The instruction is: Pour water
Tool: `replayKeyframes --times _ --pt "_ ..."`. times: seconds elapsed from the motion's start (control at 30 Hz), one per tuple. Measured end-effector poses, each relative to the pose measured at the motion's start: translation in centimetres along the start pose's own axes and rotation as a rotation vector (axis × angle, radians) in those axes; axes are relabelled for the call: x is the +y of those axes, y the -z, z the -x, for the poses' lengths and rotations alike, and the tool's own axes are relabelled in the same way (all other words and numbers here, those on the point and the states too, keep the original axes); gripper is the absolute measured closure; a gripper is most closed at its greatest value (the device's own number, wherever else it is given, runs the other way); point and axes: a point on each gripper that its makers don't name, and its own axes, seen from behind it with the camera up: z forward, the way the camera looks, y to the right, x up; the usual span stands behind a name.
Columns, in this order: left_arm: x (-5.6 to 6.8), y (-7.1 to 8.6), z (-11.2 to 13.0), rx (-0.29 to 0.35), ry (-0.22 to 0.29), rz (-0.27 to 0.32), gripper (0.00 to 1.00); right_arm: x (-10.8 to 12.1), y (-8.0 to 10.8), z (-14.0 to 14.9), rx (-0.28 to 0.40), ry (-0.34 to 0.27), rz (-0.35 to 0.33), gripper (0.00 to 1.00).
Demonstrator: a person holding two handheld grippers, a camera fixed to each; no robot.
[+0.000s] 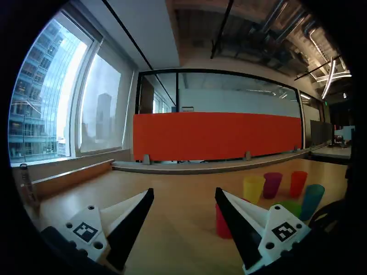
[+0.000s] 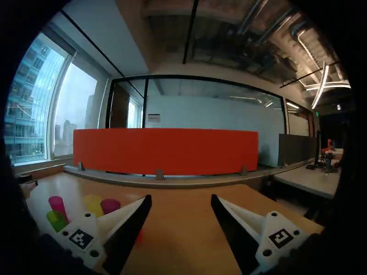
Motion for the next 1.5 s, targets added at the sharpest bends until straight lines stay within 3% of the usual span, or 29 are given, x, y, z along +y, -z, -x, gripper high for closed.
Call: replayKeyframes --times 1.2,1.5 --pt "-0.2 -0.4 1.1 -0.037 0.003 0.002 0.00 1.0 0.6 -1.0 0.032 0.007 -0.001 0.00" --pt "-0.2 -0.4 1.0 -0.036 0.004 0.002 0.00 0.0 0.4 -0.7 0.048 0.051 -0.037 0.00"
